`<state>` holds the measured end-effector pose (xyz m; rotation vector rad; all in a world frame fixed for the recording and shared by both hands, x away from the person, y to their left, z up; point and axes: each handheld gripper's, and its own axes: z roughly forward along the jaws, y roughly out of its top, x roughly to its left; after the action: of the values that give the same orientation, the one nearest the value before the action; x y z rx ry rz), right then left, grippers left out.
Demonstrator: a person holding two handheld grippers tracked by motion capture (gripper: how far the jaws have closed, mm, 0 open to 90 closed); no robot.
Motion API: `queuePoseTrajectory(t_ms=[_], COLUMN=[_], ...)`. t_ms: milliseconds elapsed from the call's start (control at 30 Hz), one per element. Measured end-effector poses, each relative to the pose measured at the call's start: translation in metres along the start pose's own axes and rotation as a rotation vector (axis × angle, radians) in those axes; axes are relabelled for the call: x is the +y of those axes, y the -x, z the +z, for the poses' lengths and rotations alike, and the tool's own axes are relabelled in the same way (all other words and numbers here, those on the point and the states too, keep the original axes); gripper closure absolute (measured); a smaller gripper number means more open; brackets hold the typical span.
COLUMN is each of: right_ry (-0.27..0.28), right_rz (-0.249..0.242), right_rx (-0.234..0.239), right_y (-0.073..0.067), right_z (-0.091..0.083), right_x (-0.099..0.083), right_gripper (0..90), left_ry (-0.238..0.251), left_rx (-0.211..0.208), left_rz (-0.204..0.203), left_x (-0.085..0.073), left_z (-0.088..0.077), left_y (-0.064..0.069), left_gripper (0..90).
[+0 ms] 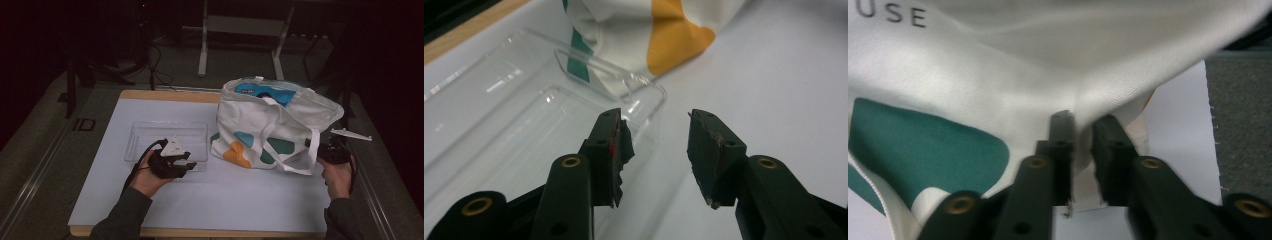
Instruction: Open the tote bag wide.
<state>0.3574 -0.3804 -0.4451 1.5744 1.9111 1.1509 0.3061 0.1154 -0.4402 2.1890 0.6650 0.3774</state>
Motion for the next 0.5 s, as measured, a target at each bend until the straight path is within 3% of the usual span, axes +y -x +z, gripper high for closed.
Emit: queuePoseTrajectory(t_ms=[67,300,500], right_ry=[0.0,0.018,0.016], right_rz=[-0.031,-0.052,-0.054], right_rx=[-0.006,-0.002,0.003], right_y=[-0.003,-0.004,-0.004], right_z=[0.0,-0.004,-0.007], right_x=[0.0,0.001,0.003], right_gripper=[86.1,88.6,88.8], left_ry=[0.003,-0.011,-0.04], left_rx=[-0.001,0.02,-0.031], left_rz=[0.002,0.016,0.009], left_x=[0.008,0.041,0.076], left_z=[0.002,0.012,0.027], left_y=[-0.004,-0.017,-0.039], left_gripper=[56.9,55.5,65.0])
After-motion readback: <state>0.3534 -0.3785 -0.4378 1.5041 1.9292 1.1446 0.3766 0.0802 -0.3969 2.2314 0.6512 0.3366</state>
